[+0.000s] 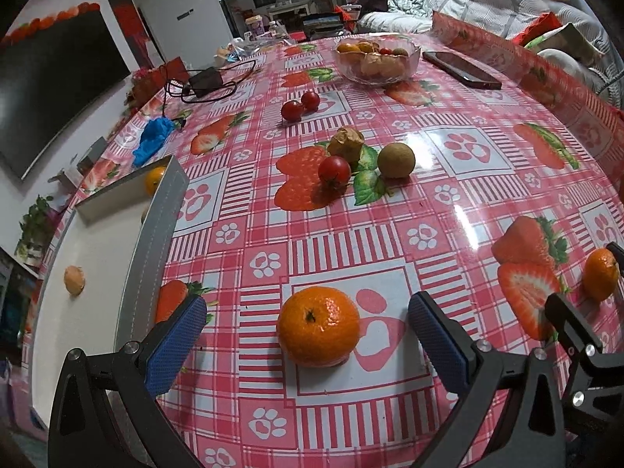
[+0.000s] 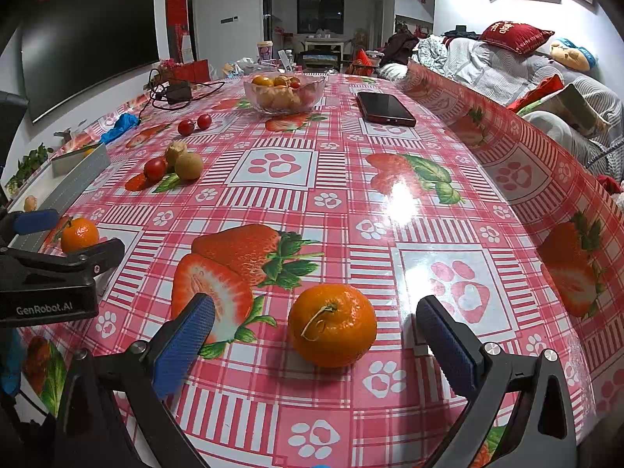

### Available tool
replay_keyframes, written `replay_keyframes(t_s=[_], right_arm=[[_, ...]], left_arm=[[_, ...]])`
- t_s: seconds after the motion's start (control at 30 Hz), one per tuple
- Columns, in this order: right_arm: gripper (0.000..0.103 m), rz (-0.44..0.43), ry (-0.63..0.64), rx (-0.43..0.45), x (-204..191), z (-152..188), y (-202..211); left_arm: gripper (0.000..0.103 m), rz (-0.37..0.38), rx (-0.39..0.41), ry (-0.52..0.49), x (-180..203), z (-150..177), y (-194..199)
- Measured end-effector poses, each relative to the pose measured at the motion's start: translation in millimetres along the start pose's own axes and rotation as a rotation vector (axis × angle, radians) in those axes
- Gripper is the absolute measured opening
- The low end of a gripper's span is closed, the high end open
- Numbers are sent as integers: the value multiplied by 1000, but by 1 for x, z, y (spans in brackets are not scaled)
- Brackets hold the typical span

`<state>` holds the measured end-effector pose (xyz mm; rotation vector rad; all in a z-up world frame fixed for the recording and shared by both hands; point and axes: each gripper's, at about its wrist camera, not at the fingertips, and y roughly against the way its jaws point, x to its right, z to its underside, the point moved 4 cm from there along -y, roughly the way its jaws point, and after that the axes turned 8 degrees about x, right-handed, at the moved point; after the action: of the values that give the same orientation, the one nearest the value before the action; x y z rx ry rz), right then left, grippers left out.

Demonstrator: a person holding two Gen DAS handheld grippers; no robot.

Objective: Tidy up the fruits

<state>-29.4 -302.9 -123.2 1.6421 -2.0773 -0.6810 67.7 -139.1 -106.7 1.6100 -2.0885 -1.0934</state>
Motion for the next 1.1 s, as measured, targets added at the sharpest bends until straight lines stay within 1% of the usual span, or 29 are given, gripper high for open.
replay_keyframes(t_s=[0.27, 0.37, 0.47, 0.5, 0.57, 0.67, 0.73, 0.77, 0.8, 0.83, 0.87, 0.9, 0.93, 1.0, 1.07, 1.1], right_arm=[[103, 0, 0, 0, 0, 0, 1], [103, 0, 0, -3, 0, 0, 0], [103, -1, 2, -18, 0, -1, -1], [103, -2, 3, -31, 0, -2, -3], [103, -4, 5, -69, 0, -5, -6], [103, -11, 10, -123, 0, -8, -11], [103, -12, 10, -149, 0, -10, -13], [103, -10, 11, -152, -1, -9, -12], [101, -12, 13, -153, -2, -9, -11], [92, -19, 18, -148, -3, -10, -9], [86, -27, 24, -141, -5, -11, -7], [69, -35, 31, -139, -8, -12, -5], [55, -42, 33, -140, -9, -14, -3], [38, -52, 26, -144, -9, -15, -2], [38, -76, -8, -155, -6, -15, -2], [38, -106, -40, -163, -3, -16, -2]], left_arm=[[103, 7, -12, 12, -1, 1, -1], [103, 58, -51, 59, -6, 3, -6], [103, 133, -118, 137, -14, 4, -14], [102, 139, -121, 138, -15, 3, -15], [97, 145, -111, 115, -10, 2, -12], [83, 171, -95, 87, -2, 0, -7], [66, 201, -85, 75, 4, 0, -2], [61, 203, -79, 65, 5, -1, -1], [43, 213, -72, 60, 7, -2, 1], [41, 221, -69, 56, 8, -2, 4], [41, 223, -72, 53, 9, -1, 5], [41, 229, -73, 53, 8, 0, 6], [41, 233, -74, 54, 9, 1, 7], [41, 248, -80, 65, 7, 4, 10], [41, 266, -84, 82, 4, 6, 14], [41, 270, -85, 88, 2, 7, 16]])
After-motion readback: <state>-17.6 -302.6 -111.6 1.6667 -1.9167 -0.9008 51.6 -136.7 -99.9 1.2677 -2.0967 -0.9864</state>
